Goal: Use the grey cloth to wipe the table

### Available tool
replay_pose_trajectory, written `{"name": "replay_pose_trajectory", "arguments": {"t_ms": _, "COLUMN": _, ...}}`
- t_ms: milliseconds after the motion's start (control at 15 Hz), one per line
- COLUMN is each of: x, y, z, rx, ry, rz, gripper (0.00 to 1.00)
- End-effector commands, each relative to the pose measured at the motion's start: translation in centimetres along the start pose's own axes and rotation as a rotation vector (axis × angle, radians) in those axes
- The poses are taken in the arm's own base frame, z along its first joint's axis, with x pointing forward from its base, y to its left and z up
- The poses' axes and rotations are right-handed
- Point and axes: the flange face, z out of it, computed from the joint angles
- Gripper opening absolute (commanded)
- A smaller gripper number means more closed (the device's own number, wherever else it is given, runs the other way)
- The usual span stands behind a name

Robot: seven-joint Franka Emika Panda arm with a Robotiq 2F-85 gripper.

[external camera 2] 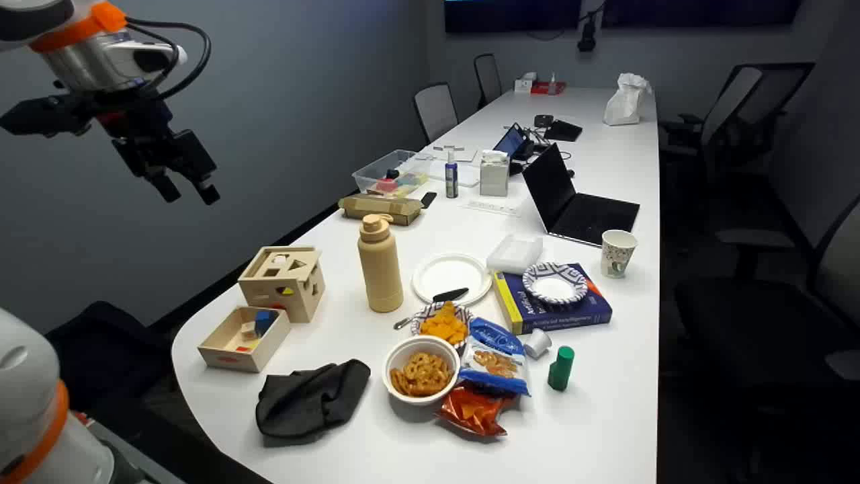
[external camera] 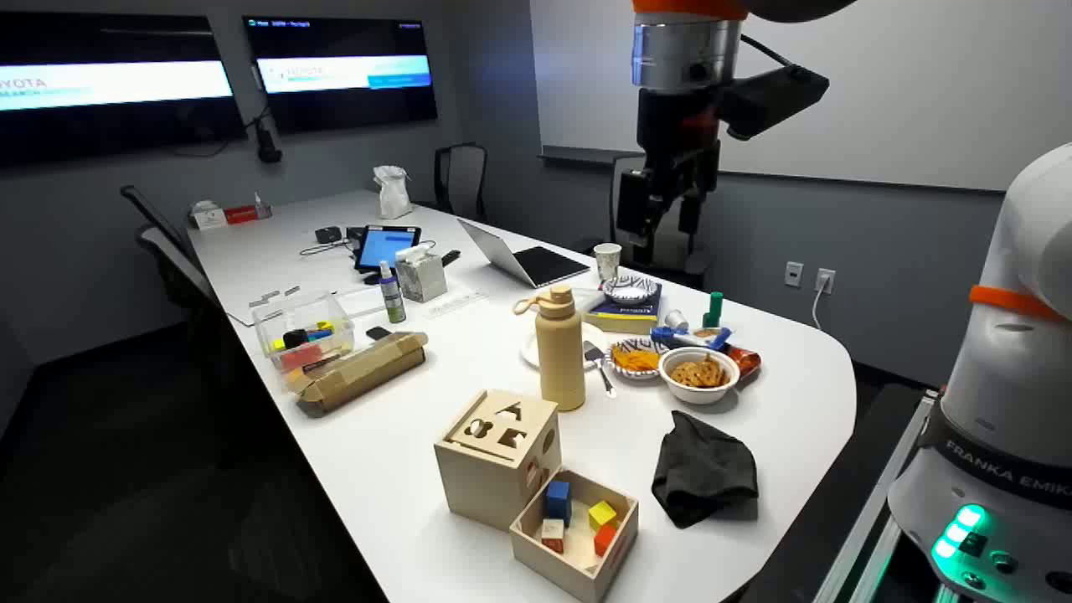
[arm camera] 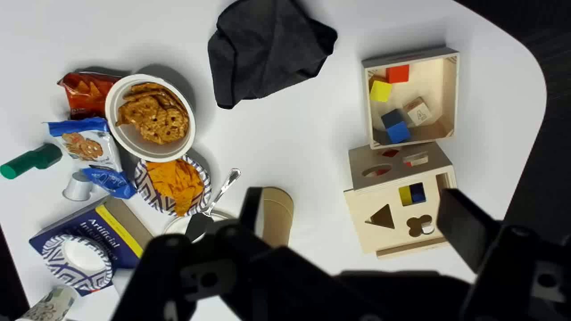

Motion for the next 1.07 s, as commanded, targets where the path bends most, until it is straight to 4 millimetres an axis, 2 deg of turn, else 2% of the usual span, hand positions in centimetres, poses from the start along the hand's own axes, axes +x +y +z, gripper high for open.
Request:
{"name": "replay_pose_trajectory", "arguments": {"t_ms": 0, "x": 0.0, "y": 0.0, "z": -0.1, "rx": 0.0, "ry": -0.001, "rz": 0.0, "gripper": 1.0}}
{"name": "replay_pose_trajectory", "arguments": {"t_ms": 133, "x": 0.8, "y": 0.6, "z": 1.1, "rx": -0.027, "ry": -0.016, "rz": 0.003, "gripper": 1.0}}
{"name": "replay_pose_trajectory", "arguments": {"t_ms": 333, "x": 1.8, "y": 1.9, "z": 4.3, "rx": -0.079, "ry": -0.098, "rz": 0.017, "gripper": 1.0}}
{"name": "replay_pose_trajectory", "arguments": {"t_ms": 667, "x": 2.2, "y": 3.0, "z": 12.3, "rx": -0.123, "ry": -0.29, "rz": -0.029, "gripper": 1.0}}
{"name": "replay_pose_trajectory", "arguments": {"t_ms": 1000, "x": 1.9, "y": 2.4, "z": 20.7, "rx": -0.109, "ry": -0.394, "rz": -0.099, "gripper": 1.0}}
